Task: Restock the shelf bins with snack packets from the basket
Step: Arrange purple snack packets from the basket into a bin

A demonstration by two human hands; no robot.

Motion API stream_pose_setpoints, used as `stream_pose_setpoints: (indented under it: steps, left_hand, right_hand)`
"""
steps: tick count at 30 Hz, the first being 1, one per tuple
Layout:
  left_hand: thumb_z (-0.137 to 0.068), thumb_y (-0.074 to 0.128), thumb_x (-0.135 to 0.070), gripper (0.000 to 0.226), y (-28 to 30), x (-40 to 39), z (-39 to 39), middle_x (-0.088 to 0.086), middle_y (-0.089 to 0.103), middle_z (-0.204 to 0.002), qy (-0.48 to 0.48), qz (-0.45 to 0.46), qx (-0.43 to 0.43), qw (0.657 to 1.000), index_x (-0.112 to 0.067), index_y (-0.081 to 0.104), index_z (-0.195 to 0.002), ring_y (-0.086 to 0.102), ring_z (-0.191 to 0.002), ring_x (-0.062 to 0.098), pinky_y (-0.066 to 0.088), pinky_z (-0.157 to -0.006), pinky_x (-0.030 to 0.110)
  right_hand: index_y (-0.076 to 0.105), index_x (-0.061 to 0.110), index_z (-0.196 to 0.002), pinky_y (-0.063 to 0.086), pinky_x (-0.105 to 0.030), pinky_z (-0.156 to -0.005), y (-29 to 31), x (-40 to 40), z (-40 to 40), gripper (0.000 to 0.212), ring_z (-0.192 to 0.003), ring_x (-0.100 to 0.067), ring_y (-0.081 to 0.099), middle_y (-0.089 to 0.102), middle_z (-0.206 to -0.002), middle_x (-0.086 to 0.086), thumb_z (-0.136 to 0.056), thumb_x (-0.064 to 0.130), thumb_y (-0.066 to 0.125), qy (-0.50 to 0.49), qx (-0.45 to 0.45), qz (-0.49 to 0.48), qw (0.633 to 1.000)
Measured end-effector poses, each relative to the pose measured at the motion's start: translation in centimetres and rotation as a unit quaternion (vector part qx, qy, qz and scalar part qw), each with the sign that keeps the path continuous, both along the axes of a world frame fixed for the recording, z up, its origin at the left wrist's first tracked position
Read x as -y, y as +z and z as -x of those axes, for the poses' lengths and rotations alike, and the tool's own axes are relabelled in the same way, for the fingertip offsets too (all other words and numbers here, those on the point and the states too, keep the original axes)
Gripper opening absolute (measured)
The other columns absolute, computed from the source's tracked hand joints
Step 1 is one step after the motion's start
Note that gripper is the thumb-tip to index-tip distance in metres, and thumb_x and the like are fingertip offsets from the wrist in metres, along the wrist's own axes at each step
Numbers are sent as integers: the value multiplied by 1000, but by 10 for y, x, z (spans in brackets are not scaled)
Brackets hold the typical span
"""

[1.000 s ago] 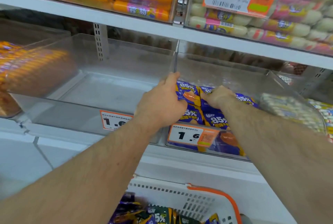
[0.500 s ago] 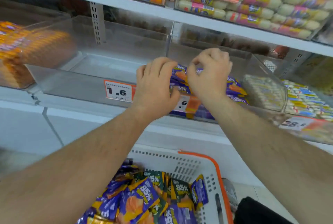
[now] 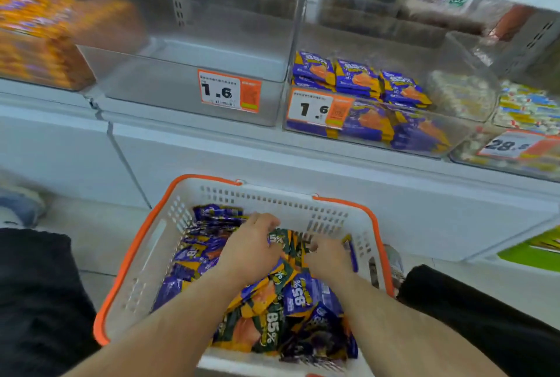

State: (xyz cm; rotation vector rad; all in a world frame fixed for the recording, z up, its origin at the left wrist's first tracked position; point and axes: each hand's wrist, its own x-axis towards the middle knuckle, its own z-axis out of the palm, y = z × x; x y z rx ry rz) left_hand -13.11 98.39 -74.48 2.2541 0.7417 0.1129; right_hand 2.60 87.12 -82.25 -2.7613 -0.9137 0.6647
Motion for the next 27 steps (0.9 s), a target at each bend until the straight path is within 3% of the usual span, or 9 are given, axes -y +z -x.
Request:
stream_pose_setpoints:
  steps: [2,4,7,11,16,20,22,25,27]
  left_hand:
    - [-97,53,-20,41,-5,0,2,-2,45,-137,2,9,-11,1000,-22,45,-137,50,-114,16,45,-91,31]
    - [-97,53,-19,40,-7,0,1,-3,46,-137,7,12,-15,1000,-22,46,-137,49,-108,13,44,-89,28]
    - [-97,53,-18,39,-11,0,-4,-3,46,-136,13,20,-27,999,-22,47,-136,47,-102,10,41,-86,25]
    - [-97,53,-20,39,-18,8,-13,-2,46,-137,16,43,-50,998,-21,47,-135,51,-109,15,43,-90,29]
    - [-94,52,-18,38,-25,16,-14,-5,49,-131,18,55,-74,996,-24,49,-132,50,-107,13,45,-92,31]
    - [-93,52,-18,40,-28,18,-13,-7,49,-130,24,64,-78,995,-25,50,-132,51,-105,12,45,-92,31]
    - [-92,53,-17,40,-29,18,-13,-7,49,-129,29,72,-74,994,-25,51,-131,52,-104,12,46,-91,30]
    - [-92,54,-16,38,-28,18,-12,-8,49,-124,34,94,-68,993,-25,51,-129,53,-103,13,48,-87,30]
    - [-93,54,-16,36,-28,15,-11,-7,50,-123,50,119,-59,990,-25,52,-128,53,-103,14,47,-85,30]
  right_hand:
    - [59,14,-94,45,-32,-65,-17,20,3,14,-80,-23,60,62,-90,-7,-87,25,57,1,-50,107,993]
    - [56,20,-118,51,-40,-87,-23,27,3,36,-107,-25,58,58,-118,-5,-85,33,62,25,-64,158,985]
    - [31,24,-150,34,-52,-111,-30,24,2,86,-142,-32,29,24,-157,-9,-78,41,73,47,-96,178,978]
    - [9,28,-158,14,-57,-118,-41,22,2,110,-150,-37,4,-4,-164,-9,-76,45,79,75,-123,223,964]
    - [26,20,-150,29,-51,-114,-52,27,0,105,-142,-36,25,28,-153,-11,-66,49,82,60,-110,218,968]
    - [40,18,-135,33,-47,-109,-45,28,4,63,-130,-32,40,44,-137,-9,-77,22,66,77,-22,184,980]
    - [46,19,-121,28,-51,-112,-41,26,4,44,-117,-29,51,57,-119,-8,-79,8,55,80,-50,167,981]
    - [58,15,-112,14,-57,-116,-28,23,-4,36,-105,-27,57,65,-105,-7,-82,-3,47,83,-93,172,977]
    - [67,14,-109,24,-56,-112,-13,20,-13,36,-98,-26,60,68,-103,-7,-83,-3,49,86,-67,175,978]
